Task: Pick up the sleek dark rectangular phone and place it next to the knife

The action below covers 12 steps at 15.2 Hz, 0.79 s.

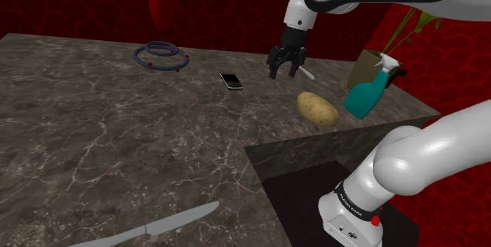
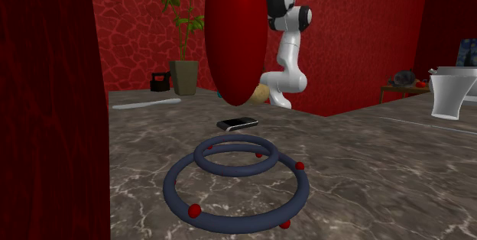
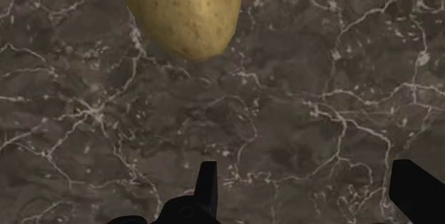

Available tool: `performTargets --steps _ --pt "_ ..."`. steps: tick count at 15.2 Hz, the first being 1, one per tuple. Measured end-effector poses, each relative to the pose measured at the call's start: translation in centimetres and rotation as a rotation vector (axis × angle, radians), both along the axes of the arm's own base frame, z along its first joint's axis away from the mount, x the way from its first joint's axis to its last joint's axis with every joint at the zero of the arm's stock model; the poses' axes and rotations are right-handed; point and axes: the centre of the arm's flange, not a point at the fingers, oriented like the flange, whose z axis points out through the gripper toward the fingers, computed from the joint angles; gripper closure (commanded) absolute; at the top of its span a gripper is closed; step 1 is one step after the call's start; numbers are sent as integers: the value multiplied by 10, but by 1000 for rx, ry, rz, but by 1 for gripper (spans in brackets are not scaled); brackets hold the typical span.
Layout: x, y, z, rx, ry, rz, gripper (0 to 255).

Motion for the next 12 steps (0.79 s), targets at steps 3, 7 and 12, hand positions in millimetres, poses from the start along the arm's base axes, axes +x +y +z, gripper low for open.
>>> performTargets --steps 3,7,12 --pt "31 18 -10 8 -23 -6 0" --pt "75 35 -25 17 -51 -14 0" --pt "123 56 -43 30 -87 -24 0"
